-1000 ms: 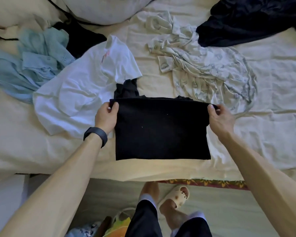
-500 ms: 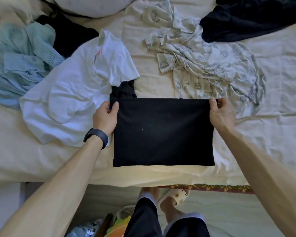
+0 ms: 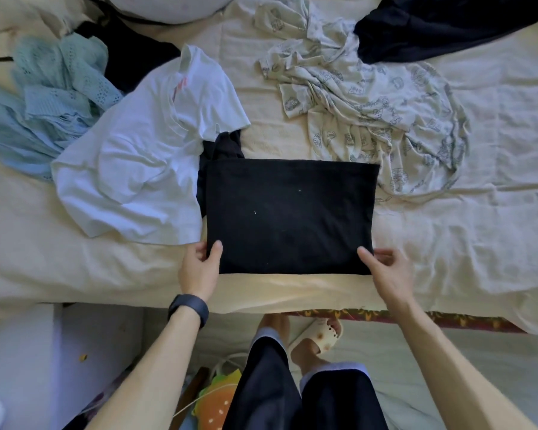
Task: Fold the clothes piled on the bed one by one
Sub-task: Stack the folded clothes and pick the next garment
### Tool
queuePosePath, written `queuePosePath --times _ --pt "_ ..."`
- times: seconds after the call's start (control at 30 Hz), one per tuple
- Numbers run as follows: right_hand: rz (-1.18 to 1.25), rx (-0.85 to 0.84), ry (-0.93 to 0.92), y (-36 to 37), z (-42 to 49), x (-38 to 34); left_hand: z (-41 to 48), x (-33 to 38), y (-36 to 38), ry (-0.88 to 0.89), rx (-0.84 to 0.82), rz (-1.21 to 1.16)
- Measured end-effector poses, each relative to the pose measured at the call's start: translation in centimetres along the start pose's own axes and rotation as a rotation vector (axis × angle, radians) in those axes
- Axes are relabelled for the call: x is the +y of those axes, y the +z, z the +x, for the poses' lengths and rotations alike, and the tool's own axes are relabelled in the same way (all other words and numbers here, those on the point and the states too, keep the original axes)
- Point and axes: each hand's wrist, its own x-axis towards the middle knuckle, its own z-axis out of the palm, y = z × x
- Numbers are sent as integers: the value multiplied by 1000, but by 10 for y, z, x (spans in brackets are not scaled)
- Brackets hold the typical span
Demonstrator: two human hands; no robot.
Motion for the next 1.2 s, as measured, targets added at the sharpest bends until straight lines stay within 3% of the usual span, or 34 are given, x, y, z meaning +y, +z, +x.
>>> queuePosePath --times 0.1,0.27,0.47,0.57,0.63,0.7,0.8,0.93,1.03,1.2 --pt "65 -65 73 -3 -16 29 -15 -22 2 -102 -38 -1" --pt "268 -47 104 -1 -22 39 -16 -25 6 -313 -85 -476" --pt "326 52 129 4 -23 38 -18 -26 0 -264 32 -359" --pt "179 95 84 4 -28 30 -25 -18 2 -108 35 -119" --pt "-9 176 -20 7 -31 24 -31 -15 10 196 195 198" --pt "-245 268 -252 22 -32 12 -36 -4 25 559 267 434" --pt "-499 298 -681 70 -26 -14 -28 17 61 829 70 687" --pt "-887 84 -933 119 5 -23 9 31 88 906 -76 956" --pt "-1039 93 -886 103 45 -16 50 20 65 892 -44 1009" --pt "-1026 213 -569 35 80 -22 58 13 45 863 9 1016"
